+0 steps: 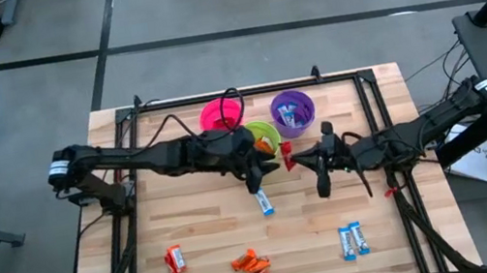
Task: Sort candy
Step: Put the red candy into the pink bin, then put the orange candy into the green bin
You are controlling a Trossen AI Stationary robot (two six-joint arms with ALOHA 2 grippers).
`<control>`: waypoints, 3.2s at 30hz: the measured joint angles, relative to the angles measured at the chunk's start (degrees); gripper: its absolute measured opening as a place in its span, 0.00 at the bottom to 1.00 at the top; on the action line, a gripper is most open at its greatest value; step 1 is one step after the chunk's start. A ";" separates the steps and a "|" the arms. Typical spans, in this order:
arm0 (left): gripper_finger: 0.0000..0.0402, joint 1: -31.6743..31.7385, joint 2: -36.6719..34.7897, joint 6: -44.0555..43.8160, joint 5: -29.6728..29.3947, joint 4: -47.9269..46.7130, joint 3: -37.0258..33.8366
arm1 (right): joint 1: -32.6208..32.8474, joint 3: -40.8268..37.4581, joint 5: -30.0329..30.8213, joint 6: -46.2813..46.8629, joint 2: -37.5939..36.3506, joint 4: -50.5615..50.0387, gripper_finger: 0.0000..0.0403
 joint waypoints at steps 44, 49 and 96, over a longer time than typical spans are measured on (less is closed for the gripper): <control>0.06 13.02 -0.67 9.52 -3.50 -14.59 0.39 | -11.98 4.60 -0.29 -1.45 3.12 -5.39 0.33; 0.06 22.56 -0.87 15.62 -3.31 -25.05 2.38 | -16.03 7.77 -0.28 -3.01 3.12 -10.44 0.37; 0.41 34.47 2.34 21.42 7.32 -32.57 -1.11 | -24.55 11.12 -0.76 -5.08 3.08 -14.24 0.35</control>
